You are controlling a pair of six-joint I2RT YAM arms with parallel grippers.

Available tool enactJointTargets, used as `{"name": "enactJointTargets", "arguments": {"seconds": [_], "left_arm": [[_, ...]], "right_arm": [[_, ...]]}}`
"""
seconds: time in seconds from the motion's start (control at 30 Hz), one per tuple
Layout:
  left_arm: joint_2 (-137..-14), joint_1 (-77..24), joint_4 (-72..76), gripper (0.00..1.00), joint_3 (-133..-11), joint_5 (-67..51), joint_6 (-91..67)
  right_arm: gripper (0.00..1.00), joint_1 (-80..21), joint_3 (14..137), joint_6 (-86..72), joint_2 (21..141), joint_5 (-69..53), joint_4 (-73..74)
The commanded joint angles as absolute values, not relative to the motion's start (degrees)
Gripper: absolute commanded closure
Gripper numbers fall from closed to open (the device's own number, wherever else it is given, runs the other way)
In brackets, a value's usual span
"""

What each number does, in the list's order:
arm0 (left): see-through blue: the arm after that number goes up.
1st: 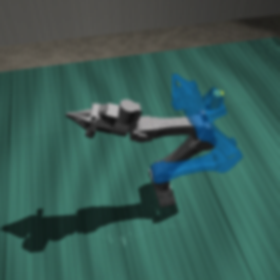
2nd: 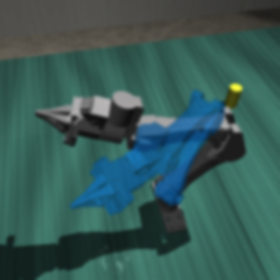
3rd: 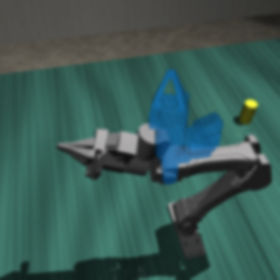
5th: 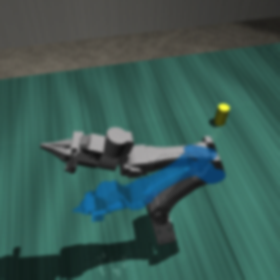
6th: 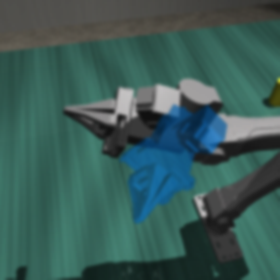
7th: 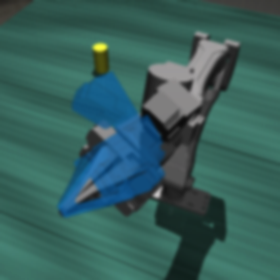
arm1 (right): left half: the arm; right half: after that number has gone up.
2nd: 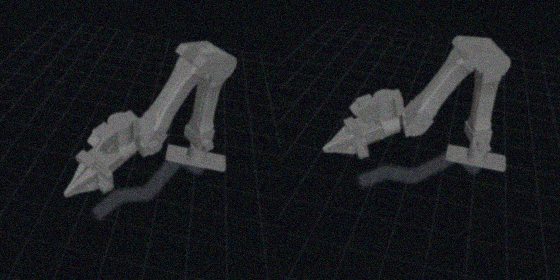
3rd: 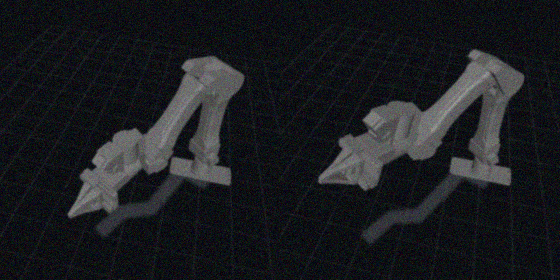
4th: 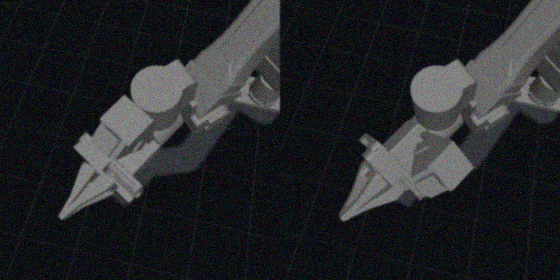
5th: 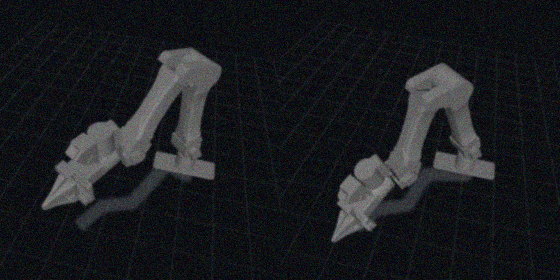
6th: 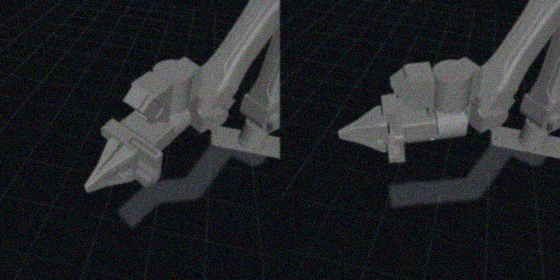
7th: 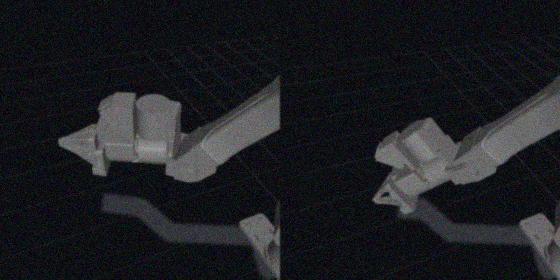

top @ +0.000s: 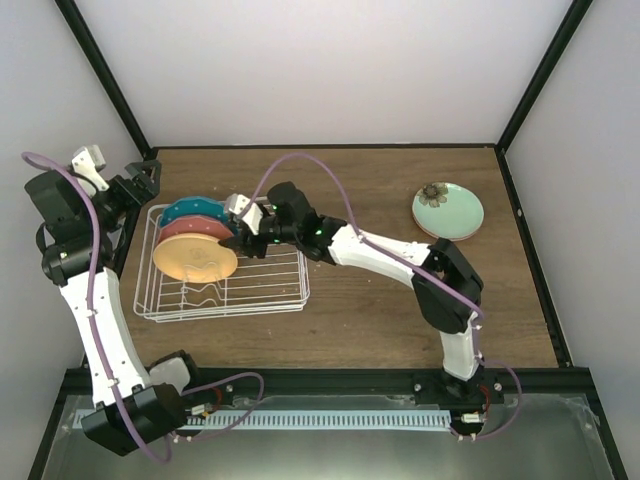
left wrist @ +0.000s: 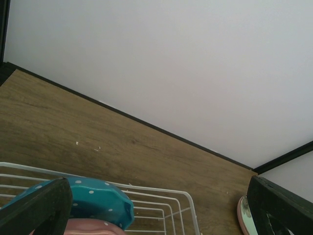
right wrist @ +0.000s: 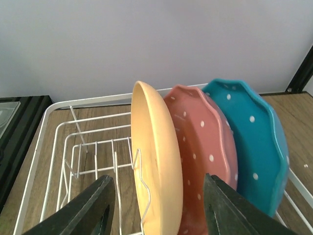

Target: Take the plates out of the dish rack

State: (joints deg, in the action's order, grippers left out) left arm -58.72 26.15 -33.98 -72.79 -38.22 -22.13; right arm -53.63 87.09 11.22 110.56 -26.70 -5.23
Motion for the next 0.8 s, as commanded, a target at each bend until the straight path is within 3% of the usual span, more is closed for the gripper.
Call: {"name": "enactJointTargets", "arguments": {"seconds": [0.0,0.77], "left_arm": [[-57.74,26.05,-34.12,0.0,-72.48,-38.92,-21.03],[-58.67,26.05,-33.47,0.0,-71.94,-39.42,-21.22]], "right_arm": [[0.49,-55.83,90.98,13.92,112.58,-24.24,-6.1],[0.54,-58.52,99.72,17.53,123.55,-14.92,-3.9]]}}
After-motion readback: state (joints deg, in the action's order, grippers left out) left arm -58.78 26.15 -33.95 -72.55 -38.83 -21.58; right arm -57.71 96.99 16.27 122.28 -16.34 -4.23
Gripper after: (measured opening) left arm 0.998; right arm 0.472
